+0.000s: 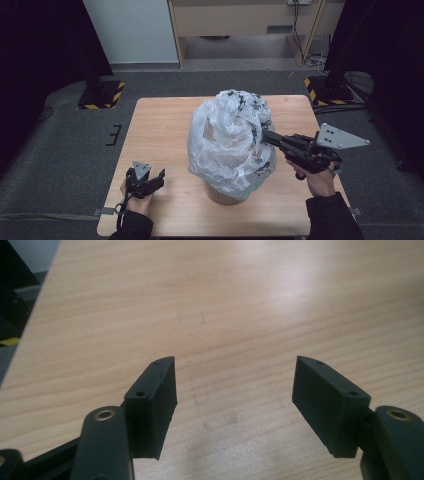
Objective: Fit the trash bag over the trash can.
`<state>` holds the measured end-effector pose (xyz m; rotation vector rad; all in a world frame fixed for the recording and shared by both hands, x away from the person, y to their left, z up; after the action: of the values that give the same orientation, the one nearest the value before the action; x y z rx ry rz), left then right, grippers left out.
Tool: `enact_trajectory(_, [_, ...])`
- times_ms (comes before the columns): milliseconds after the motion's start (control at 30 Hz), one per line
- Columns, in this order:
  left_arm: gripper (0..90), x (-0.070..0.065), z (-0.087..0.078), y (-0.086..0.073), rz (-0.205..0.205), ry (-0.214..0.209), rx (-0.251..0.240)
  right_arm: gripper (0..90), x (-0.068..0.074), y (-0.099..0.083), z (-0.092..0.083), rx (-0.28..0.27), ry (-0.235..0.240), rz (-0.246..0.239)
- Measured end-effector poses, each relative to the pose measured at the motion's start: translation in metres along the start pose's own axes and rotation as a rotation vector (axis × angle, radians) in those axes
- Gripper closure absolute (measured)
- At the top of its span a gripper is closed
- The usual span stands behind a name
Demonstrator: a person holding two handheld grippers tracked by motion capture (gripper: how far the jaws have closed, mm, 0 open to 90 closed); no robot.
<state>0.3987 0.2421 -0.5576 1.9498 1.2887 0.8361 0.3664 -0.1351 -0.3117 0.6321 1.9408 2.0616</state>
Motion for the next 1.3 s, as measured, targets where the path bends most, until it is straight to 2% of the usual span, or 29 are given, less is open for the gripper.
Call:
enact_trajectory(133, [31.9, 0.001, 0.006, -0.005, -0.008, -0.003, 0.032, 90.0, -0.002, -0.01, 0.019, 0.063, 0.028, 0.014])
enact_trajectory(233, [31.2, 0.001, 0.009, -0.009, -0.009, -0.009, 0.056, 90.0, -0.003, -0.022, 0.028, 0.144, 0.017, -0.003])
enact_trajectory(400, [30.7, 0.0, 0.011, -0.012, -0.003, -0.015, 0.07, 90.0, -0.004, -0.04, 0.033, 0.261, -0.001, -0.031])
enact_trajectory(567, [30.6, -0.003, 0.015, -0.016, 0.017, -0.017, 0.098, 90.0, -0.005, -0.039, 0.032, 0.309, -0.007, -0.034])
enact_trajectory(633, [30.6, -0.005, 0.016, -0.017, 0.026, -0.024, 0.104, 90.0, -0.003, -0.035, 0.03, 0.271, 0.008, -0.021])
enact_trajectory(733, [30.2, -0.006, 0.016, -0.017, 0.028, -0.034, 0.112, 90.0, 0.002, -0.023, 0.024, 0.168, 0.048, -0.006])
enact_trajectory(833, [29.9, -0.005, 0.018, -0.019, 0.022, -0.031, 0.121, 90.0, 0.002, -0.014, 0.017, 0.1, 0.03, -0.02])
enact_trajectory(933, [29.9, -0.004, 0.018, -0.019, 0.016, -0.029, 0.122, 90.0, -0.001, -0.009, 0.012, 0.092, 0.002, -0.025])
enact_trajectory(1033, [29.9, -0.005, 0.019, -0.019, 0.019, -0.03, 0.125, 90.0, -0.002, 0.0, 0.01, 0.056, -0.01, -0.027])
enact_trajectory(1100, [29.8, -0.005, 0.019, -0.019, 0.019, -0.031, 0.124, 90.0, 0.001, 0.004, 0.012, 0.059, 0.025, -0.029])
enact_trajectory(1133, [29.8, -0.005, 0.019, -0.019, 0.019, -0.031, 0.124, 90.0, 0.001, 0.006, 0.014, 0.063, 0.015, -0.041])
enact_trajectory(1167, [29.8, -0.005, 0.019, -0.019, 0.019, -0.032, 0.124, 90.0, 0.0, 0.008, 0.016, 0.062, 0.021, -0.034])
enact_trajectory(1200, [29.8, -0.005, 0.019, -0.019, 0.018, -0.032, 0.124, 90.0, 0.001, 0.01, 0.019, 0.063, 0.055, -0.024])
enact_trajectory(1300, [29.7, -0.004, 0.019, -0.019, 0.02, -0.032, 0.124, 90.0, -0.007, 0.018, 0.025, 0.039, 0.059, 0.013])
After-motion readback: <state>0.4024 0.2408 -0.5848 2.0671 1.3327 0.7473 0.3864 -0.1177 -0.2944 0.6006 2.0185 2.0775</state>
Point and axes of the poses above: each handheld gripper's, and its own axes: z roughly forward along the jaws, y roughly out of its top, x roughly to its left, the point moved 8 cm from there along z, roughly forward along the jaws, and after that the axes turned 6 degrees about z, right-handed, at the moved point
